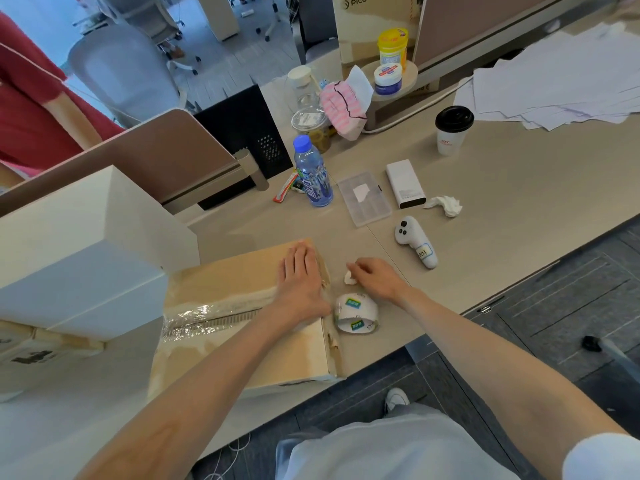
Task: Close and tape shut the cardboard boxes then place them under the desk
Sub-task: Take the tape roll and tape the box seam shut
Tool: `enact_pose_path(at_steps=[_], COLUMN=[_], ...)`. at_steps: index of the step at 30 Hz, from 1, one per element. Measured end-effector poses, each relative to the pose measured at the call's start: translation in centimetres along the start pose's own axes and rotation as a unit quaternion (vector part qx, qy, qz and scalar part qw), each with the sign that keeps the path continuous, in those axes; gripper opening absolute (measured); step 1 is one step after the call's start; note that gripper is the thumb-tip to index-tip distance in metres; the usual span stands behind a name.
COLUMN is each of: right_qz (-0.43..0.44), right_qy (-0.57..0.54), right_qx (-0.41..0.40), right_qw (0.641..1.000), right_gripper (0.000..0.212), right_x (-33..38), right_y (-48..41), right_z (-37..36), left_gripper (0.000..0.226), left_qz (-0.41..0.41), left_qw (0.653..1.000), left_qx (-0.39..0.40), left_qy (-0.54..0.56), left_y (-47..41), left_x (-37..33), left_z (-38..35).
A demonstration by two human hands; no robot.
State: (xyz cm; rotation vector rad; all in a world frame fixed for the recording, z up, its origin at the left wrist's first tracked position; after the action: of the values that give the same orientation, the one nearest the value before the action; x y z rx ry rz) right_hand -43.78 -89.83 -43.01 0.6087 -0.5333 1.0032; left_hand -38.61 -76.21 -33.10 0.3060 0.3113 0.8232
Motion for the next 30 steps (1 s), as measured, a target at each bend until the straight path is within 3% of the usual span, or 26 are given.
enact_pose_path(at_steps=[2, 6, 10, 13, 17, 22, 30], right_qz=[0.011, 0.027, 0.048, 0.021, -0.038, -0.037, -0.057], right_qy=[0.069, 0.209, 0.288, 0.241, 0.031, -0.160, -0.120], right_qx=[-0.019, 0.060, 0.058, 0.051, -0.009, 0.008, 0.007], right_qw=[0.997, 0.976, 0.955, 0.969, 0.999, 0.986, 0.991], right_gripper=[0.024, 0.050, 0.049, 0.035, 0.024, 0.018, 0.019], right_x=[-0.4, -0.6, -0.6, -1.3, -0.7, 3.5, 4.2], right_y=[-1.2, -2.6, -2.6, -2.4, -1.3, 2.7, 6.2], right_z=[0.5, -1.7, -2.3, -1.9, 1.4, 3.3, 1.4], left_gripper=[0.114, 0.091, 0.065, 0.053, 0.052, 0.052, 0.048], left_qz=[-0.002, -0.025, -0.033, -0.032, -0.035, -0.120, -0.125], left_qw=[1.000, 0.995, 0.986, 0.981, 0.978, 0.964, 0.961], left_qx=[-0.015, -0.097, -0.162, -0.194, -0.208, -0.237, -0.239], left_qy=[0.001, 0.015, 0.008, -0.005, -0.007, 0.027, 0.054], left_y=[0.0, -0.2, -0.5, -1.0, -1.3, 0.1, 0.5], left_x=[-0.1, -0.3, -0.2, 0.0, 0.3, 1.2, 1.8], left_z=[0.2, 1.2, 2.2, 2.7, 2.8, 2.5, 2.5])
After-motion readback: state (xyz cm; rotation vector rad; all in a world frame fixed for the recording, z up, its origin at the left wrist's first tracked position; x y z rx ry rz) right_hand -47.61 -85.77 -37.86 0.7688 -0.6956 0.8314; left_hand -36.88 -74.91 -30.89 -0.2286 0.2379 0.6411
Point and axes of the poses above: each hand's wrist, its own y-axis away from the middle knuckle, its own z-axis out of the back of the hand, x = y × z, the point moved 9 cm from there along -y, towards the middle knuckle, and after that the axes turned 11 degrees about y, right-handed, at the moved point
